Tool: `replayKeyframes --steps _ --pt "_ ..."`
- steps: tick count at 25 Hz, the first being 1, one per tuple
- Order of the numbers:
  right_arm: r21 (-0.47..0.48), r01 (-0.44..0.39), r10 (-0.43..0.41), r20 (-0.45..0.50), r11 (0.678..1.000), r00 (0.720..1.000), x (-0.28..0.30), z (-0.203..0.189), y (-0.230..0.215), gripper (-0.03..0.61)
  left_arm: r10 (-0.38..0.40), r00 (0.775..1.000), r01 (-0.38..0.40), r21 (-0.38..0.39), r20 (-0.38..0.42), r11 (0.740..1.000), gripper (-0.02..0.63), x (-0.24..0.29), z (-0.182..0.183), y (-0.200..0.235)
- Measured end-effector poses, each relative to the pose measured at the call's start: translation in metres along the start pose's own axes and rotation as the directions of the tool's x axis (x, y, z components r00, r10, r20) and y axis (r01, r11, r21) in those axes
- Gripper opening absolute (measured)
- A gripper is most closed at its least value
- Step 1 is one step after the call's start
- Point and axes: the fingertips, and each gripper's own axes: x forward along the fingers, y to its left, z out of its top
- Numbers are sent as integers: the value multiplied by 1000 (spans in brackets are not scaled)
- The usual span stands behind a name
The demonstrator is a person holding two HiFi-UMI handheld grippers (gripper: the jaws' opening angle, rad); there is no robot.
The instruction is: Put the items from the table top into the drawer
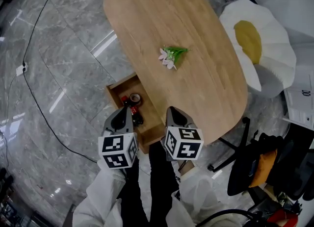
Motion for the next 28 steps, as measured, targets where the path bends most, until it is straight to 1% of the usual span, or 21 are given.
replayKeyframes --steps 5,8,10,14,19,20,22,25,28 --pt "-17 -2 2 8 1000 1000 19 35 -33 61 4 1000 -4 -11 2 1000 -6 37 19 -18" --pt "-27 -27 28 18 999 999 33 59 -48 63 11 1000 -11 -17 5 1000 -6 60 29 -28" --pt "-40 -44 45 18 998 999 43 71 -57 63 19 1000 -19 -20 4 1000 -6 74 33 -33" --pt "-97 -65 66 9 993 998 64 93 -71 63 31 1000 -31 -40 -3 999 -5 100 39 -39" --pt "-122 -78 79 8 989 997 88 118 -88 67 55 998 -56 -52 -12 997 -6 120 43 -40" --pt "-127 -81 83 6 989 997 92 122 -90 75 59 998 -60 -54 -18 997 -6 122 42 -40" --pt "-140 -90 91 -1 986 996 100 130 -94 135 63 998 -64 -56 -30 996 -6 127 41 -39" --pt "-191 -91 90 -10 977 996 111 140 -99 143 67 997 -69 -53 -40 996 -6 133 40 -36" --pt "-272 -100 92 -41 957 995 120 143 -103 156 75 996 -77 -58 -40 995 -6 138 40 -31"
